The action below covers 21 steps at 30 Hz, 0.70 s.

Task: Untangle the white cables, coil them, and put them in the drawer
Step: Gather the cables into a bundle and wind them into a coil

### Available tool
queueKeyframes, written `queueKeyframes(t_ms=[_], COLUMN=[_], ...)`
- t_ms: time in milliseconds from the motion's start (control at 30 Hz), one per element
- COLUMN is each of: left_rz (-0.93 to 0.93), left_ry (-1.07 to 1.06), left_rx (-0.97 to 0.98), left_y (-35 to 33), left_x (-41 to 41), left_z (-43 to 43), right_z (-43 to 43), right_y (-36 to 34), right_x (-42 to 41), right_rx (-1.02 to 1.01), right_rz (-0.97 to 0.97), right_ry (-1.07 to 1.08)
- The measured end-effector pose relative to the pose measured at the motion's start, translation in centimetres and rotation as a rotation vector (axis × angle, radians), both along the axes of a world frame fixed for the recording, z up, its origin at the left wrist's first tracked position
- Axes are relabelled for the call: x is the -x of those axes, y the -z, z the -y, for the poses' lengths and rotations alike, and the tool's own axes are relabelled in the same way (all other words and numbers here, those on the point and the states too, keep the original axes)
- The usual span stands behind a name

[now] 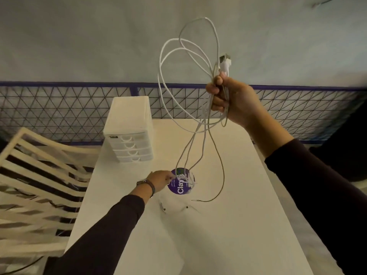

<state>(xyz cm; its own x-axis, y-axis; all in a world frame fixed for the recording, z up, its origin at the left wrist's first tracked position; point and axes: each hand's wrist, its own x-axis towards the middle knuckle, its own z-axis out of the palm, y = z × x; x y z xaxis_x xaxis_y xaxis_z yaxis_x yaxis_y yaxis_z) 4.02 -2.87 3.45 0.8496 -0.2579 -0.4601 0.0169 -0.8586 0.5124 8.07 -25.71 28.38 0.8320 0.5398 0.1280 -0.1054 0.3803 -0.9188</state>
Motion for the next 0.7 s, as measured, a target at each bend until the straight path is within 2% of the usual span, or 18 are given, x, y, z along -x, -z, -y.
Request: queueKeyframes(t_ms=[67,133,200,267,367,433,533,633,700], left_rz=[-0.077,-0.092,-0.062,-0.106,-0.22,-0.238,-0.176,-0.029,0.052], left_ry=[-0.122,-0.253,-0.454,-0.664,-0.886,-0.991,-0.977,-0.939,-1.015], left_rx=[0.145,0.338,0.567,0.786,1.056,1.162,1.12,0.838,0.773], left_y=[1.2,1.0,0.1,-0.9,-1.4,-1.4,-2.0,-2.3,-1.9], left_x=[0.6,1.2,1.8,2.3,2.8,3.1,3.9,4.4,4.5], left_z=[-1.8,-3.7,-5.2,-6.6,-8.4,-9.6,-10.9,-11.6,-12.3], right_z=[1.3,2.9,4.6,6.3,8.6,9.4,9.3,8.5,7.9], right_y=[-0.3,-0.3,0.2,1.2,3.5,4.9,6.7,7.7,8.1], right_x=[0.0,-0.1,-0.1,-0.1,-0.4,-0.6,-0.8,-1.0,-1.2], right_rx=[0.22,0.53,0.861,1.109,1.294,1.364,1.299,1.22,1.168], right_rz=[0.016,0.057,0.134,0.181,0.189,0.183,0.138,0.12,0.11], right_ry=[0.144,0.327,0.464,0.525,0.55,0.58,0.611,0.633,0.647])
